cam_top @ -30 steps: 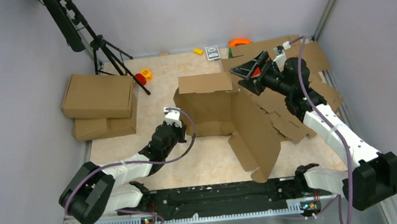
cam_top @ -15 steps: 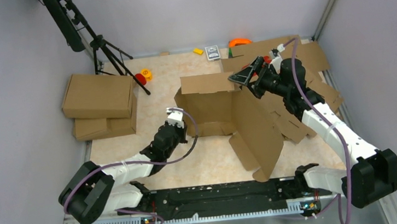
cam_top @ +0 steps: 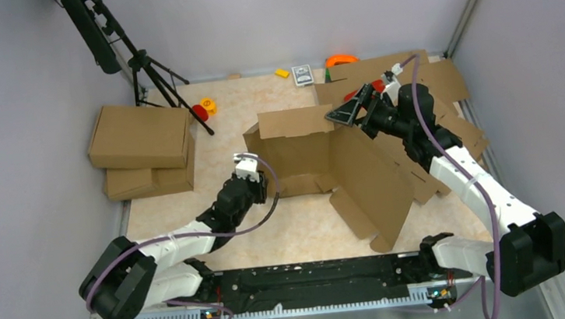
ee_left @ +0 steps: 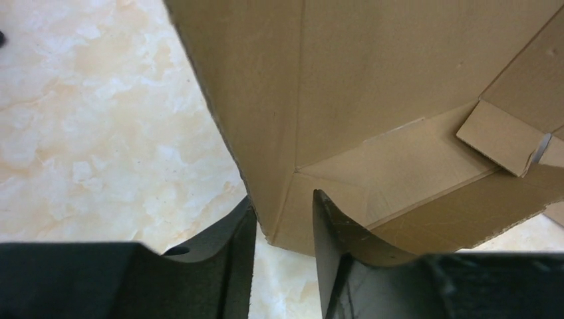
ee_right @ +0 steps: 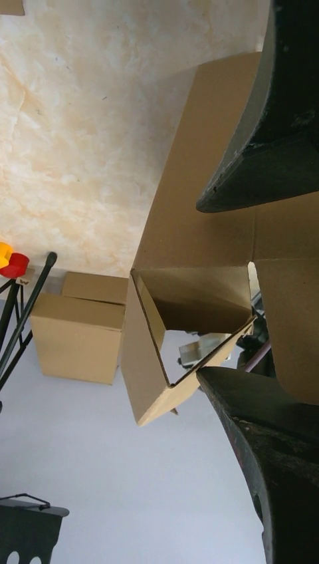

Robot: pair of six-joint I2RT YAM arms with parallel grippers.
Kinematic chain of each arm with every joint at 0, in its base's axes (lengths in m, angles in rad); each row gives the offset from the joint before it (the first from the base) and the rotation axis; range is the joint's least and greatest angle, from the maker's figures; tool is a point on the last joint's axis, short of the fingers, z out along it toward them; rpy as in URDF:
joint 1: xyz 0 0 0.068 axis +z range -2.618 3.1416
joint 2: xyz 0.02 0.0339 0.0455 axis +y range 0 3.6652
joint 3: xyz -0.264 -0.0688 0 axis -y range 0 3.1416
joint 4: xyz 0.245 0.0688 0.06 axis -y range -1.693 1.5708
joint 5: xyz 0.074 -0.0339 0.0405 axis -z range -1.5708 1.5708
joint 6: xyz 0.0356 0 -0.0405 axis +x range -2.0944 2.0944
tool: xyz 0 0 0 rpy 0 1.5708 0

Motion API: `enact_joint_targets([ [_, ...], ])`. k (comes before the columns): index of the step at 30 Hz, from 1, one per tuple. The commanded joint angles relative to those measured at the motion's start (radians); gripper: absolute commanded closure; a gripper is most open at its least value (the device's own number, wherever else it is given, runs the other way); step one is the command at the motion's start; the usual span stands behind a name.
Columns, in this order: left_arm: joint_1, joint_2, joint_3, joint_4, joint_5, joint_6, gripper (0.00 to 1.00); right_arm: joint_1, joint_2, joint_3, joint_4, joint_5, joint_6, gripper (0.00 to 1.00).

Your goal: Fold the paper box

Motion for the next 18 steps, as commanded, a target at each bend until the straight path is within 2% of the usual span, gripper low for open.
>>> enact_joint_targets([
  [1, -0.003, -0.054, 0.027, 0.016, -0.047, 0.010, 0.58, 0.008, -0.007, 0.065, -0.028, 0.006, -0.046, 0.17],
  [6, -0.001, -0.115, 0.040, 0.010, -0.061, 0.027, 0.43, 0.007, -0.005, 0.075, -0.035, 0.008, -0.058, 0.17],
  [12, 0.017, -0.239, 0.033, 0.001, -0.049, 0.047, 0.29, 0.007, -0.001, 0.087, -0.041, 0.004, -0.064, 0.16],
  [15, 0.045, -0.314, 0.017, 0.008, 0.002, 0.054, 0.26, 0.007, 0.005, 0.096, -0.042, -0.001, -0.066, 0.16],
  [18, 0.106, -0.391, 0.019, -0.016, 0.098, -0.015, 0.25, 0.007, 0.010, 0.103, -0.045, -0.004, -0.069, 0.16],
])
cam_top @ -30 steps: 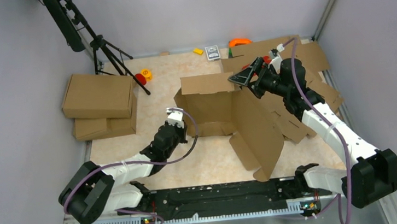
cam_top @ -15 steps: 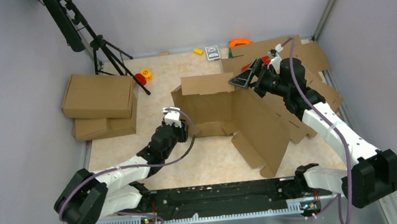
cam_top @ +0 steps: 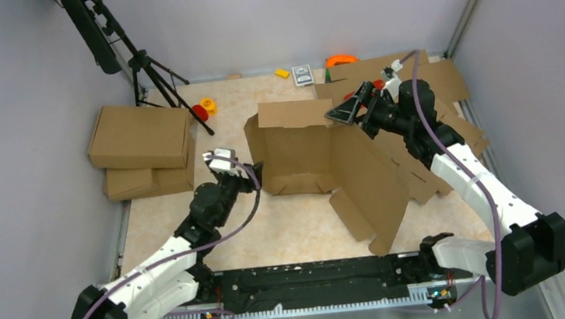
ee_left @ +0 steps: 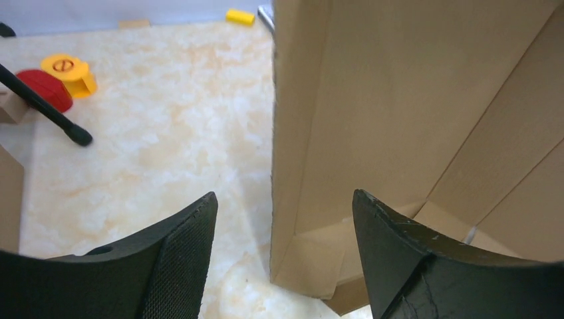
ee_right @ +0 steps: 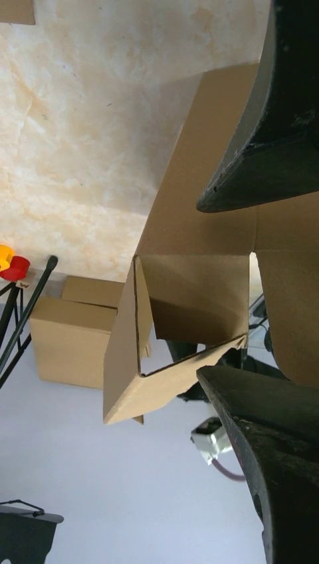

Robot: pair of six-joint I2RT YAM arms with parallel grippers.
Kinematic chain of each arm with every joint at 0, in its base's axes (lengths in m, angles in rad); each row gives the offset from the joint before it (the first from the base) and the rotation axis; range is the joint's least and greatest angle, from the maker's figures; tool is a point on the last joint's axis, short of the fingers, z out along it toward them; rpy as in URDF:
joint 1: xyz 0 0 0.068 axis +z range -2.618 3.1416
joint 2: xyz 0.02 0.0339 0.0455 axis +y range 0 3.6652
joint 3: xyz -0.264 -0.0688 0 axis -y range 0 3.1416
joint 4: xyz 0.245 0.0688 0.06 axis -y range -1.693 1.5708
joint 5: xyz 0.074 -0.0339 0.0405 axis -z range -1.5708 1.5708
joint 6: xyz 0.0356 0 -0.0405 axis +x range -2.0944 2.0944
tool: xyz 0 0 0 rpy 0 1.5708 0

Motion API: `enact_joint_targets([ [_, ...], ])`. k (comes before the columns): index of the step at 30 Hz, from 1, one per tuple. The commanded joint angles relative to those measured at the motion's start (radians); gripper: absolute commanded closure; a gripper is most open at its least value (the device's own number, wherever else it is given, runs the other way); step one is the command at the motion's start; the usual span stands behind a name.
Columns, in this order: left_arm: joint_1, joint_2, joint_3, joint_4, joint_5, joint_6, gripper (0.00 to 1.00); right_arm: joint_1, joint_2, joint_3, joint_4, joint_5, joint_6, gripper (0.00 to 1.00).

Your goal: Fold the paper box

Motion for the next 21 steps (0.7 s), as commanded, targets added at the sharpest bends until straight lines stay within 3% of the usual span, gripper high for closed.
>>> enact_joint_targets([
  [1, 0.072, -0.117, 0.024, -0.018, 0.140, -0.096, 0.23, 0.006, 0.008, 0.062, 0.010, -0.009, -0.025, 0.16],
  [6, 0.082, -0.218, 0.111, -0.167, 0.140, -0.222, 0.18, 0.007, 0.013, 0.065, 0.010, -0.013, -0.029, 0.16],
  [9, 0.116, -0.234, 0.177, -0.269, 0.078, -0.349, 0.03, 0.007, 0.012, 0.064, 0.014, -0.016, -0.028, 0.16],
  [10, 0.142, -0.229, 0.201, -0.304, 0.082, -0.396, 0.01, 0.007, 0.012, 0.064, 0.015, -0.017, -0.029, 0.16],
  [14, 0.273, -0.197, 0.299, -0.458, 0.114, -0.596, 0.01, 0.007, 0.013, 0.064, 0.015, -0.019, -0.027, 0.16],
  [18, 0.389, -0.156, 0.350, -0.502, 0.223, -0.767, 0.01, 0.007, 0.011, 0.069, 0.012, -0.021, -0.029, 0.16],
  [21, 0.437, -0.117, 0.382, -0.576, 0.195, -0.995, 0.01, 0.007, 0.011, 0.070, 0.010, -0.021, -0.029, 0.16],
])
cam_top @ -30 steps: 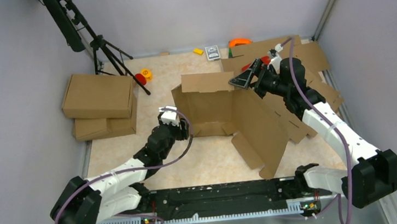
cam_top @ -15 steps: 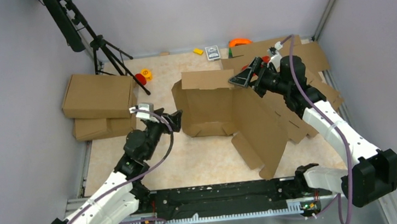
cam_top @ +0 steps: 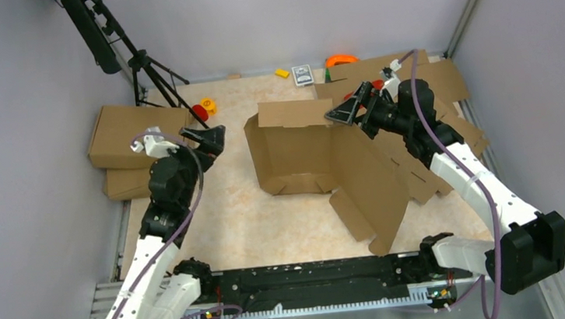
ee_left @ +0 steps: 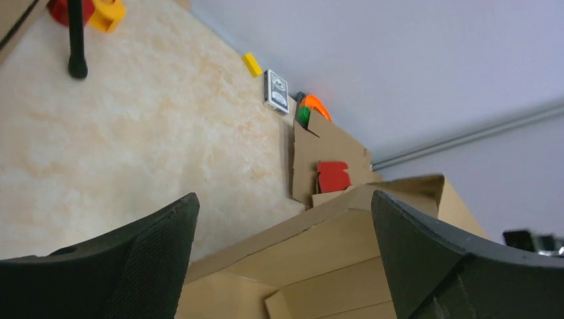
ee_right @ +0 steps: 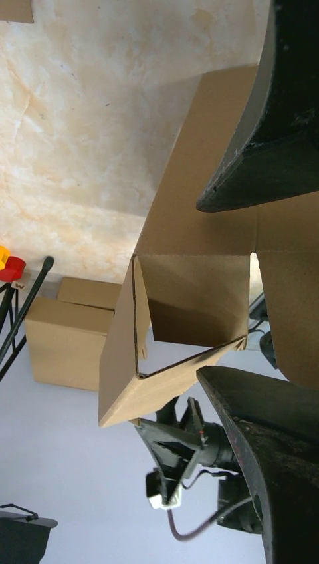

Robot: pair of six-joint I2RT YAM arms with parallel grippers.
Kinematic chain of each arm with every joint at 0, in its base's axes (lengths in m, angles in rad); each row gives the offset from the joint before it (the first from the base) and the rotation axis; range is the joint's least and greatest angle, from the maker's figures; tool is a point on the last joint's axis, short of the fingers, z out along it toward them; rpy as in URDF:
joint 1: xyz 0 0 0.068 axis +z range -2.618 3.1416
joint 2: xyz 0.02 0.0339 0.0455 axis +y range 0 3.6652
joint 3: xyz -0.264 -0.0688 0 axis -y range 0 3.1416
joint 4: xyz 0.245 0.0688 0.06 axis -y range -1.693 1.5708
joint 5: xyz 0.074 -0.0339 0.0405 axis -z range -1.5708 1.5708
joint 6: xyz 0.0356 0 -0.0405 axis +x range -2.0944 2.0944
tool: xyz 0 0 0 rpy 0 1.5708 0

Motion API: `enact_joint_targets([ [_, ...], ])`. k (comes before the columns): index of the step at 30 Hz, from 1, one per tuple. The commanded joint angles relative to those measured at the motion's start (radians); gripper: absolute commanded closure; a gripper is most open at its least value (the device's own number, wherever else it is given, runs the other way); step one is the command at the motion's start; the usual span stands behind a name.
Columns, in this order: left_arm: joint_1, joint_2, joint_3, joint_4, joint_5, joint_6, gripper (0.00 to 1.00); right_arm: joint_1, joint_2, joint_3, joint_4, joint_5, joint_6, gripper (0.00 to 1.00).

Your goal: Fold the paper box

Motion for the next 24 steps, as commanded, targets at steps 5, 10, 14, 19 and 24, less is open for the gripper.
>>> enact_joint_targets([
  [5, 0.114, 0.138, 0.079, -0.054, 0.195, -0.467, 0.01, 0.007, 0.002, 0.059, 0.024, -0.013, -0.013, 0.16],
  [10, 0.115, 0.215, 0.098, 0.038, 0.294, -0.478, 0.07, 0.007, 0.004, 0.058, 0.026, -0.014, -0.011, 0.16],
  [14, 0.115, 0.226, 0.090, 0.064, 0.338, -0.475, 0.14, 0.007, 0.010, 0.058, 0.034, -0.019, -0.008, 0.16],
  [19, 0.114, 0.270, 0.089, 0.107, 0.454, -0.467, 0.19, 0.008, 0.011, 0.053, 0.035, -0.022, -0.005, 0.16],
  [24, 0.109, 0.296, 0.090, 0.126, 0.509, -0.458, 0.30, 0.007, 0.012, 0.049, 0.043, -0.026, -0.003, 0.16],
])
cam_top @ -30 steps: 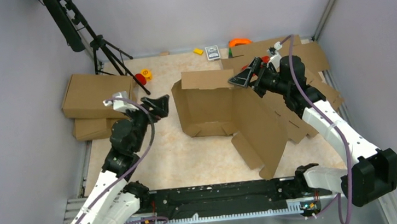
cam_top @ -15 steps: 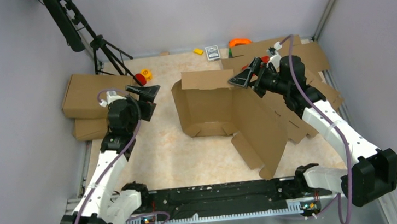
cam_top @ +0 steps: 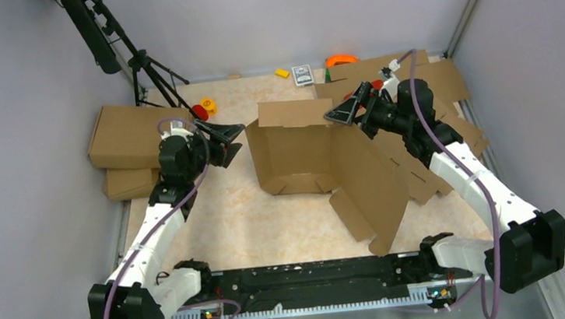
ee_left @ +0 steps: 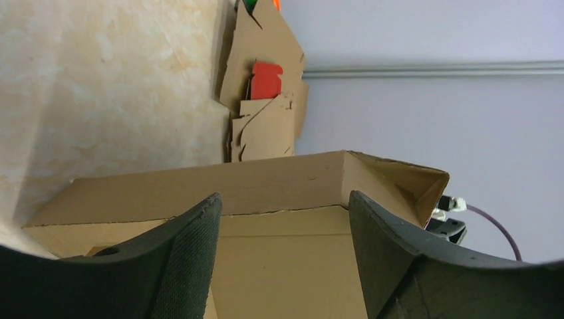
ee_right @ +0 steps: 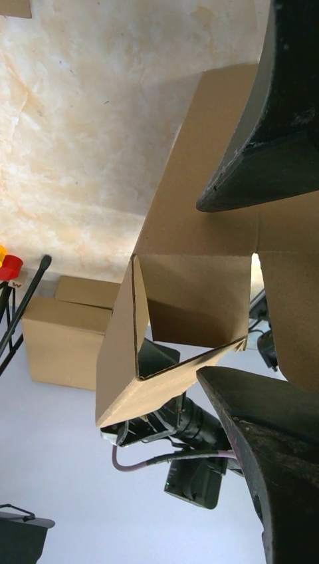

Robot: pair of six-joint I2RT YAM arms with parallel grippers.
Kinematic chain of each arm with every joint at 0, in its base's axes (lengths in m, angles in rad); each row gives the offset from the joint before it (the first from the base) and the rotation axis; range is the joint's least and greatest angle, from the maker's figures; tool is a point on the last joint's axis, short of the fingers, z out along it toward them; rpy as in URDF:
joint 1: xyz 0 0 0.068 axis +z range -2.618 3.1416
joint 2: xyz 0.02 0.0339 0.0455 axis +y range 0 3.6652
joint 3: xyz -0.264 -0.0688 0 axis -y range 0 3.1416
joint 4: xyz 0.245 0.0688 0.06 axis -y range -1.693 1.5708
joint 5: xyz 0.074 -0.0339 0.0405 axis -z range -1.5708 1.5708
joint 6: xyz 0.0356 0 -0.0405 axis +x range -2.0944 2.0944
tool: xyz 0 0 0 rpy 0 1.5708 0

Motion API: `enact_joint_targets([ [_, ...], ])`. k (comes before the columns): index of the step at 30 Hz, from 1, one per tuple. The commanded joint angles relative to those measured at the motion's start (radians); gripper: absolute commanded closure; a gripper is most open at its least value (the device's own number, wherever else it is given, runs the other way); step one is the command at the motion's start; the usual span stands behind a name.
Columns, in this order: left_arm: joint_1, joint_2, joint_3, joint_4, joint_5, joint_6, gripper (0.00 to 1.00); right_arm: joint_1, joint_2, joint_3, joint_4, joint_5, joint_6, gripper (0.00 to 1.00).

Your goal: Fold the paper box

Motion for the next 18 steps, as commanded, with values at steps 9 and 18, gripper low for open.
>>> enact_joint_targets([
  [9, -0.018, 0.033, 0.037, 0.112, 0.097, 0.027, 0.31, 0.011, 0.015, 0.049, 0.057, -0.031, 0.003, 0.15],
  [18, -0.042, 0.063, 0.063, 0.120, 0.098, 0.065, 0.39, 0.015, 0.024, 0.046, 0.104, -0.054, 0.021, 0.15],
])
